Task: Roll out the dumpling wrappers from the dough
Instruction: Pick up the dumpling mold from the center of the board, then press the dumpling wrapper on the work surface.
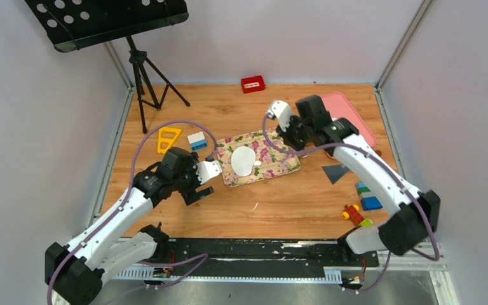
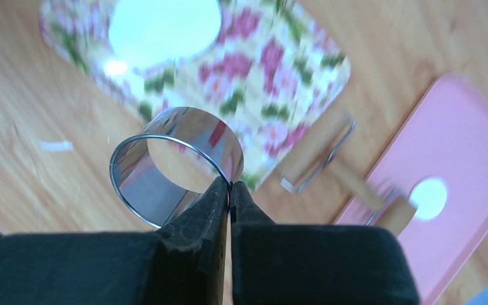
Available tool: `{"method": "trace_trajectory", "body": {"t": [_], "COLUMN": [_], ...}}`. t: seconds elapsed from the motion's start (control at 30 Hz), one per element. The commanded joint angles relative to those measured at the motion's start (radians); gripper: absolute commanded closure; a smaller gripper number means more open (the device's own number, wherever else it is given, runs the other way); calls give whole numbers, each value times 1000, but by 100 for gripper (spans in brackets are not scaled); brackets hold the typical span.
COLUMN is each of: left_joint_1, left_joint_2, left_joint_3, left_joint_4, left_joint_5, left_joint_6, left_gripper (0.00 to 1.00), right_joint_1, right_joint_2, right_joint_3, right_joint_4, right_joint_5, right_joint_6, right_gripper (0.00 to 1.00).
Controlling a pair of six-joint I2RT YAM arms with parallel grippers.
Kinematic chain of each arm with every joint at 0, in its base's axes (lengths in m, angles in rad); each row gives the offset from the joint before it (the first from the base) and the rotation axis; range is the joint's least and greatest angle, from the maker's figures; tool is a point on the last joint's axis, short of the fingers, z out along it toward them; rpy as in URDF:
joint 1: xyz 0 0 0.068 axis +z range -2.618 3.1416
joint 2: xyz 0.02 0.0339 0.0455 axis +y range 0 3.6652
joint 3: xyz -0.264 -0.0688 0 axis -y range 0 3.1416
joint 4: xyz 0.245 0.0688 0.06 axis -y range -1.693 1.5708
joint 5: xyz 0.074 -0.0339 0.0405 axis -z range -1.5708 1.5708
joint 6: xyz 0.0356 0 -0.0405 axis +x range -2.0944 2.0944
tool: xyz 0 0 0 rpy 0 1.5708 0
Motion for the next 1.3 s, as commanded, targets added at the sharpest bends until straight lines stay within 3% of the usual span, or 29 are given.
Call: {"method": "trace_trajectory", "body": {"t": [0.0,0.17,0.43,1.27], "left_joint_1": [28,38,40,41], "left_joint_2": [-42,-46,-54,-30], "left_joint_3": [-4,-4,-9,-13], "left_joint_4": [37,34,26,32], "left_joint_5": [23,34,43,34], "left_joint_6": [-22,-20,-12,-15], "left_gripper": [0,0,0,0], "right_joint_1": [65,213,239,222], "right_joint_2": [224,452,599,654], "right_joint_3": [224,392,465,472], "right_joint_4": [68,78,92,86], "right_joint_5": [-31,159,133,50], "right_joint_6": [133,179,240,236], "right_gripper": [100,100,100,100]}}
